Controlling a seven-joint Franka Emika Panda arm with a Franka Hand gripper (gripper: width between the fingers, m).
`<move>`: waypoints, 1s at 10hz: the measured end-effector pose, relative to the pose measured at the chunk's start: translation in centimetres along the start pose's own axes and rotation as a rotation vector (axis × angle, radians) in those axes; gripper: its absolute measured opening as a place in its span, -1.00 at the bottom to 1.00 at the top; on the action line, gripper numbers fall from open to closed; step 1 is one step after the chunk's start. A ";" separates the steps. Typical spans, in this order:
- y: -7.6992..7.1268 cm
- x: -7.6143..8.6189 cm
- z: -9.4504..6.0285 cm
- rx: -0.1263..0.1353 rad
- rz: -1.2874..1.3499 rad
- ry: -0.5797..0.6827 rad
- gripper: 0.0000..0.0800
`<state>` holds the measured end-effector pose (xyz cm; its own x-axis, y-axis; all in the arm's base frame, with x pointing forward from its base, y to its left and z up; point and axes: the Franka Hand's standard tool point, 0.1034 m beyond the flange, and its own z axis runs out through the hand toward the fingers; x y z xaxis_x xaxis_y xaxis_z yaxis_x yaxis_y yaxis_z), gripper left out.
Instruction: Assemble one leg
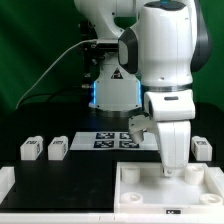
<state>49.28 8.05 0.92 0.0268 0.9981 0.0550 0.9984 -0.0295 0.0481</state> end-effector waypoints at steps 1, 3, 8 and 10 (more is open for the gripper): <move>0.0 0.0 0.0 0.000 0.001 0.000 -0.84; 0.0 -0.1 0.0 0.000 0.001 0.000 0.03; 0.0 -0.1 0.0 0.000 0.002 0.000 0.61; 0.0 -0.1 0.0 0.000 0.002 0.000 0.62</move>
Offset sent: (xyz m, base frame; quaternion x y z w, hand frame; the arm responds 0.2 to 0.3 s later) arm 0.0000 0.0000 0.0000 0.0000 0.0000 0.0000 1.0000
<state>49.29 7.96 0.91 0.0286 0.9981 0.0550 0.9984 -0.0313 0.0480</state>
